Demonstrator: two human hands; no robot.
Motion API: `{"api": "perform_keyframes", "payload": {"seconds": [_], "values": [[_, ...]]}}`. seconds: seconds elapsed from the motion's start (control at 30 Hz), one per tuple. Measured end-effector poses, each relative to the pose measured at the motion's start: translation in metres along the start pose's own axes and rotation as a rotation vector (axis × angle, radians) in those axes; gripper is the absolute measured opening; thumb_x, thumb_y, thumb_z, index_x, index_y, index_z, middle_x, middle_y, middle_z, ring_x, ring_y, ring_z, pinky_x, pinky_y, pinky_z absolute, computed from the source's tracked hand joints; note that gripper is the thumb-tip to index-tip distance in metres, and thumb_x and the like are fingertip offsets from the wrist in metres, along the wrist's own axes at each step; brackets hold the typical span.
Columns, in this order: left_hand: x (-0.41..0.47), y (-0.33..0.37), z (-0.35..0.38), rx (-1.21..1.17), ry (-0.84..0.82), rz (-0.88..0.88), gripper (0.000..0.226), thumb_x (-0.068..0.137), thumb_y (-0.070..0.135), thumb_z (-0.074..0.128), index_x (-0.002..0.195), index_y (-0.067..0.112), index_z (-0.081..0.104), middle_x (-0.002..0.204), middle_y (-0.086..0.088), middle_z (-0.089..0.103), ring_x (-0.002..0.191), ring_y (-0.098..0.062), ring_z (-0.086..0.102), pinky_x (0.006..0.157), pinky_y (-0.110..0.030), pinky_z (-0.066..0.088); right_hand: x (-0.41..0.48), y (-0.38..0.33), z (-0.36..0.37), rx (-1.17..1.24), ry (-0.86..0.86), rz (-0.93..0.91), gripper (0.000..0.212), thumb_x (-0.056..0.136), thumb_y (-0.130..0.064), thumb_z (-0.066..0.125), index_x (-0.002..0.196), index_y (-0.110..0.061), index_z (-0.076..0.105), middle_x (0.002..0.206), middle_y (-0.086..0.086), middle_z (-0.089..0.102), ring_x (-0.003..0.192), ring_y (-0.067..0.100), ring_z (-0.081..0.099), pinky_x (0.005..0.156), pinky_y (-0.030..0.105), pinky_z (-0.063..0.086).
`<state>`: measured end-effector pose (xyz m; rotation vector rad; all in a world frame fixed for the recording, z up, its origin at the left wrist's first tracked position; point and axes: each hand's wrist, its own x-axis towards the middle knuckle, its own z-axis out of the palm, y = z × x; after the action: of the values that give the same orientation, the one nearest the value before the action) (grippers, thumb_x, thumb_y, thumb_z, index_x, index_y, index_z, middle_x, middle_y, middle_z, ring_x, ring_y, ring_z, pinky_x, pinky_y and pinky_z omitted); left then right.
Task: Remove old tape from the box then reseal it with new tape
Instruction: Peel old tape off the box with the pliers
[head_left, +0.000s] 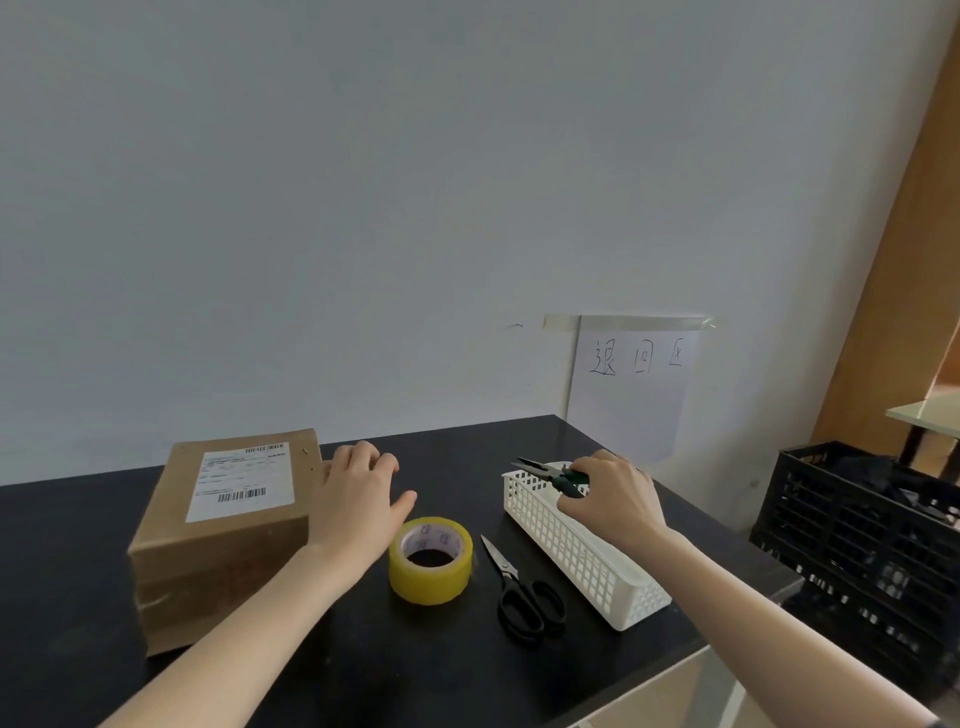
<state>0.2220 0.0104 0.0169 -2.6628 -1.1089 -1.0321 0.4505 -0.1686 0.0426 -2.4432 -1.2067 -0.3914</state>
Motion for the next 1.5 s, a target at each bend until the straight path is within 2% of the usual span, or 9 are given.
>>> {"api": "perform_keyframes", "payload": {"seconds": [0.2, 0.37, 0.53, 0.77, 0.97, 1.13, 1.3, 1.5], "values": [[-0.001, -0.024, -0.008, 0.159, -0.042, -0.110, 0.044, 0.087, 0.047, 0.054, 0.124, 0.023, 0.055, 0.123, -0.001, 0.054, 0.114, -0.020, 0.050, 0.095, -0.037, 0.042, 0.005, -0.039, 0.012, 0.066, -0.001, -0.082, 0.035, 0.081, -0.041, 0.060, 0.113, -0.028, 0.066, 0.109, -0.007, 0.059, 0.104, 0.018, 0.051, 0.088, 0.036, 0.038], [-0.003, -0.043, -0.015, 0.187, -0.065, -0.161, 0.043, 0.087, 0.044, 0.054, 0.124, 0.023, 0.053, 0.124, 0.000, 0.053, 0.115, -0.020, 0.049, 0.095, -0.037, 0.043, 0.009, -0.073, 0.021, 0.118, -0.026, -0.152, 0.038, 0.081, -0.043, 0.060, 0.116, -0.027, 0.064, 0.112, -0.005, 0.058, 0.110, 0.021, 0.050, 0.090, 0.038, 0.038], [-0.009, -0.057, -0.025, 0.169, -0.068, -0.235, 0.049, 0.082, 0.055, 0.055, 0.122, 0.025, 0.056, 0.129, 0.002, 0.054, 0.119, -0.019, 0.049, 0.098, -0.038, 0.042, 0.008, -0.111, 0.033, 0.145, -0.030, -0.201, 0.044, 0.084, -0.044, 0.058, 0.124, -0.026, 0.060, 0.119, -0.005, 0.057, 0.113, 0.020, 0.048, 0.093, 0.038, 0.037], [-0.020, -0.071, -0.040, 0.172, -0.112, -0.285, 0.062, 0.080, 0.067, 0.046, 0.127, 0.027, 0.054, 0.133, 0.007, 0.051, 0.124, -0.017, 0.044, 0.103, -0.038, 0.037, 0.006, -0.156, 0.055, 0.204, -0.010, -0.258, 0.045, 0.088, -0.046, 0.056, 0.128, -0.026, 0.055, 0.123, -0.007, 0.055, 0.115, 0.016, 0.048, 0.094, 0.035, 0.037], [-0.034, -0.103, -0.059, 0.148, -0.268, -0.304, 0.066, 0.080, 0.075, 0.035, 0.133, 0.038, 0.046, 0.141, 0.013, 0.043, 0.132, -0.017, 0.036, 0.110, -0.045, 0.025, 0.005, -0.188, 0.069, 0.253, -0.049, -0.304, 0.046, 0.088, -0.045, 0.057, 0.129, -0.027, 0.055, 0.124, -0.008, 0.054, 0.115, 0.015, 0.048, 0.097, 0.034, 0.038], [-0.039, -0.127, -0.080, 0.099, -0.381, -0.254, 0.063, 0.082, 0.069, 0.042, 0.139, 0.041, 0.040, 0.149, 0.016, 0.035, 0.140, -0.015, 0.024, 0.114, -0.047, 0.017, 0.002, -0.208, 0.081, 0.280, -0.065, -0.351, 0.042, 0.088, -0.046, 0.057, 0.126, -0.028, 0.057, 0.118, -0.011, 0.056, 0.108, 0.012, 0.048, 0.094, 0.032, 0.039], [-0.044, -0.145, -0.096, 0.057, -0.473, -0.228, 0.060, 0.084, 0.060, 0.049, 0.140, 0.043, 0.037, 0.155, 0.012, 0.024, 0.144, -0.016, 0.012, 0.115, -0.045, 0.016, 0.003, -0.226, 0.084, 0.302, -0.077, -0.393, 0.043, 0.088, -0.046, 0.056, 0.127, -0.029, 0.057, 0.120, -0.010, 0.056, 0.110, 0.012, 0.048, 0.096, 0.033, 0.038], [-0.050, -0.159, -0.118, -0.014, -0.589, -0.221, 0.058, 0.084, 0.049, 0.056, 0.139, 0.045, 0.037, 0.150, 0.014, 0.029, 0.139, -0.012, 0.018, 0.112, -0.039, 0.024, 0.006, -0.239, 0.084, 0.317, -0.089, -0.444, 0.043, 0.086, -0.047, 0.056, 0.126, -0.030, 0.058, 0.117, -0.012, 0.057, 0.109, 0.011, 0.049, 0.095, 0.032, 0.038]]}}
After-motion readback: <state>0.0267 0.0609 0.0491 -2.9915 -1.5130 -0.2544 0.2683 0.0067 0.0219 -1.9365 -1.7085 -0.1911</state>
